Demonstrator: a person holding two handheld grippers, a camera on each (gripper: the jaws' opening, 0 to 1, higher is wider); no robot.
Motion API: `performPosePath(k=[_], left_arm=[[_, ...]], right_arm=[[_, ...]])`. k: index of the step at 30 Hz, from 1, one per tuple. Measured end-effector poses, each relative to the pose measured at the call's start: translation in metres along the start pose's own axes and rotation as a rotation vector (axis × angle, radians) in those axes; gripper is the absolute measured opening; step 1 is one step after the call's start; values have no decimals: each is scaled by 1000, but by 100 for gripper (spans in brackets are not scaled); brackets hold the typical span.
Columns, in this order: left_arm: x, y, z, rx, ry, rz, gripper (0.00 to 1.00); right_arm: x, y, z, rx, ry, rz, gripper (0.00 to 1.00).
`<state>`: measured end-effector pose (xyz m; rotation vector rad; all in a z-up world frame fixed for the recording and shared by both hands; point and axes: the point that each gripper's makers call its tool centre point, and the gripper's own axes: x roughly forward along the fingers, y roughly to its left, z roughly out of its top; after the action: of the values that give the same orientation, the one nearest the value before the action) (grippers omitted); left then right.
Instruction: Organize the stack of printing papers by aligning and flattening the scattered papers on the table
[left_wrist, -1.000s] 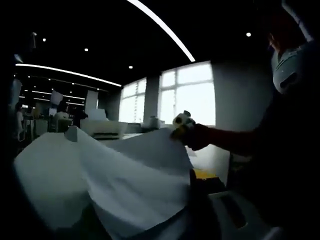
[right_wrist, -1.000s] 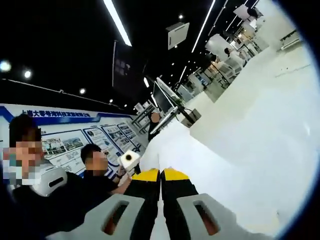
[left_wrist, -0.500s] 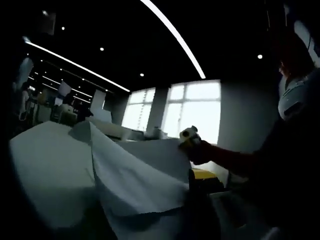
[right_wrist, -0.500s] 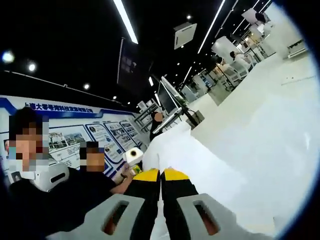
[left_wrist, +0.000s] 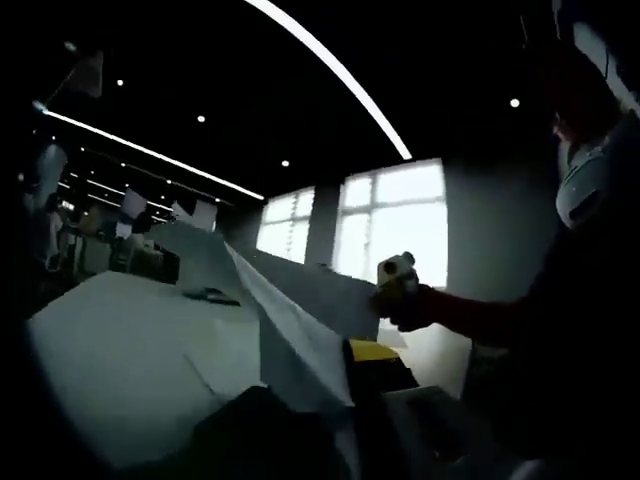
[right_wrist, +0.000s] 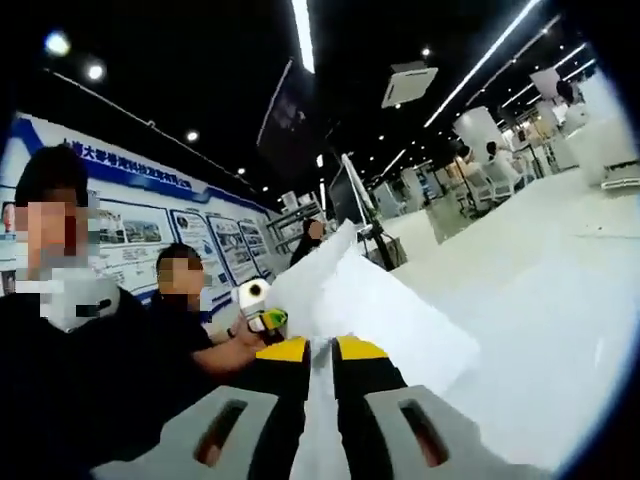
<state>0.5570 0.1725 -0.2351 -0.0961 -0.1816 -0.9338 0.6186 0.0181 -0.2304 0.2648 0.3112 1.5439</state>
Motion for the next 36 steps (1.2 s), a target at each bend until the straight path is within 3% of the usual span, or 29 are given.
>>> performPosePath(k=[7, 18, 24, 36], left_arm=[[2, -26, 21, 131, 26, -63, 5], [-2, -33, 31, 186, 30, -108, 5], [-4, -32, 34, 173, -6, -126, 5], [-4, -33, 31, 150, -10, -140, 5]], right_arm=[[-17, -14, 4, -44, -5, -95, 29], [-49, -46, 18, -88, -58, -246, 44], [-63, -55, 20, -119, -64, -316, 48], [-86, -63, 18, -164, -57, -416, 53]])
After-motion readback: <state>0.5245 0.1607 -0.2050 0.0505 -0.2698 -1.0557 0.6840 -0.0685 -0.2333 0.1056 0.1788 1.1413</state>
